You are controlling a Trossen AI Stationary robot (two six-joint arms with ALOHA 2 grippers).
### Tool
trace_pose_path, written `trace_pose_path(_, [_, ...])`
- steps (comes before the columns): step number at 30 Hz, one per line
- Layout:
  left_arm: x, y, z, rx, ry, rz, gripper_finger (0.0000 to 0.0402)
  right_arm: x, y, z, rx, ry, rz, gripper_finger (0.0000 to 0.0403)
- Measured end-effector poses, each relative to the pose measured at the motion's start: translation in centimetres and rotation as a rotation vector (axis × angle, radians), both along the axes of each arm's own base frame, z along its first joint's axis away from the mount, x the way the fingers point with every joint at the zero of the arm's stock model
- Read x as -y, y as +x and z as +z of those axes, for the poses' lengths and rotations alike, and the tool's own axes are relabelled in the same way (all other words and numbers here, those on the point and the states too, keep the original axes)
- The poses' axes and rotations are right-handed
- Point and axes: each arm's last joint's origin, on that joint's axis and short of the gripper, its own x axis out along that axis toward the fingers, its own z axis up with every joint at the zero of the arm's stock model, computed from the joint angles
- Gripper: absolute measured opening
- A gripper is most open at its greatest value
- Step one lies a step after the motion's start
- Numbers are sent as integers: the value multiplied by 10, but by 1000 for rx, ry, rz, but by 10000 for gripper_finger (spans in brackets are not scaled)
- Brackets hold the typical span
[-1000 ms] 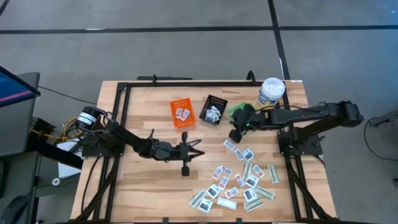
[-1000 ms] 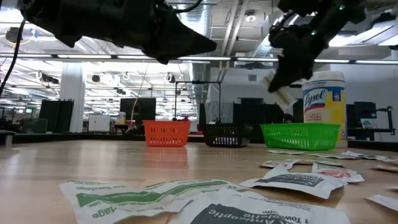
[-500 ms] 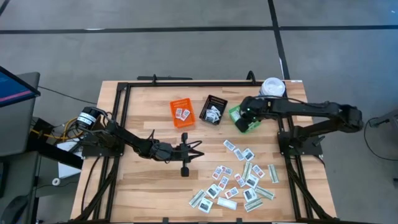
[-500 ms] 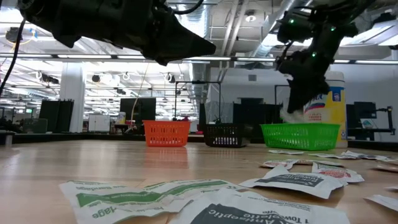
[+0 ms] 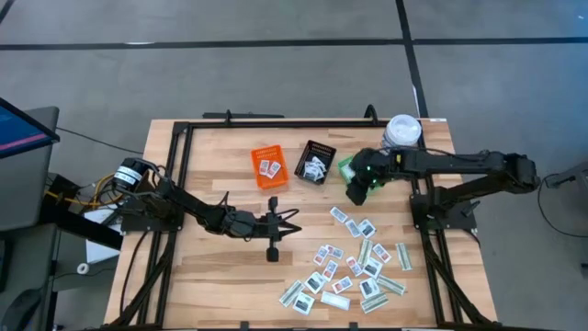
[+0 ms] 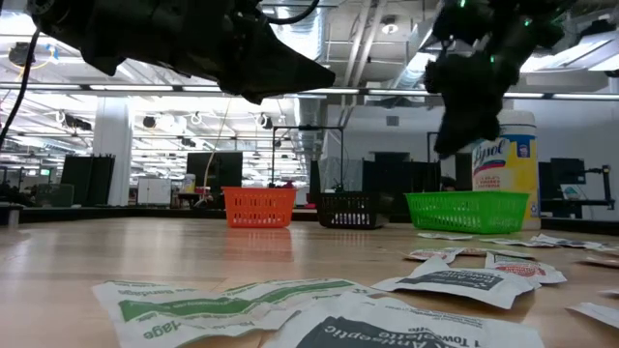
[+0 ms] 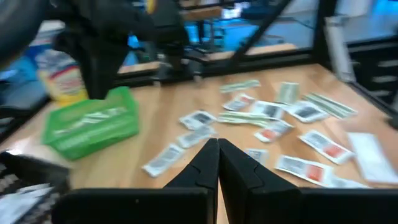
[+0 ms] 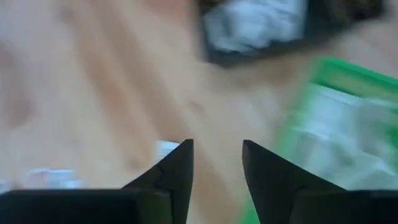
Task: Pick & Place First Aid Supplies
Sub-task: Put the green bandage pack into the green basket
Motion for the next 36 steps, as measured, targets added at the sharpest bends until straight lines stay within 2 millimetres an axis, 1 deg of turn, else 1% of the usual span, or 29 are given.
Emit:
trace_pose_path(3, [3,0,-2,-21,-10,-103,8,-26,11,6,101,2,121,134])
trace_pose_path(6, [6,-1,-4,-49,-90,-209,8,-56,22,13,230,-17,240,131])
trace_pose_path(10, [12,-3,-6,-115,-210,-399,10,-93,31,20,368,-132,367,127])
trace_pose_path(12, [16,-5,-8,-151,-256,-467,16,-108,33,14,367,-188,407,128])
trace_pose_path(14, [23,-6,-12,-171,-263,-512,27,-121,37,8,376,-216,429,133])
trace_pose_path(16, [33,-8,-20,-205,-256,-544,43,-131,41,1,383,-228,442,143])
trace_pose_path(20, [53,-10,-40,-263,-240,-587,85,-143,52,-14,384,-231,461,169])
trace_pose_path(24, [72,-3,-57,-299,-227,-616,125,-147,64,-19,365,-264,489,196])
trace_pose_path(27, [86,-1,-71,-327,-180,-647,144,-146,72,-21,345,-308,517,211])
trace_pose_path(29, [93,-2,-78,-322,-116,-655,149,-145,77,-21,347,-314,514,218])
trace_pose_path(32, [103,-2,-85,-292,-13,-616,148,-145,81,-24,331,-316,513,222])
trace_pose_path(36, [106,-1,-90,-287,33,-578,140,-145,80,-25,325,-314,517,223])
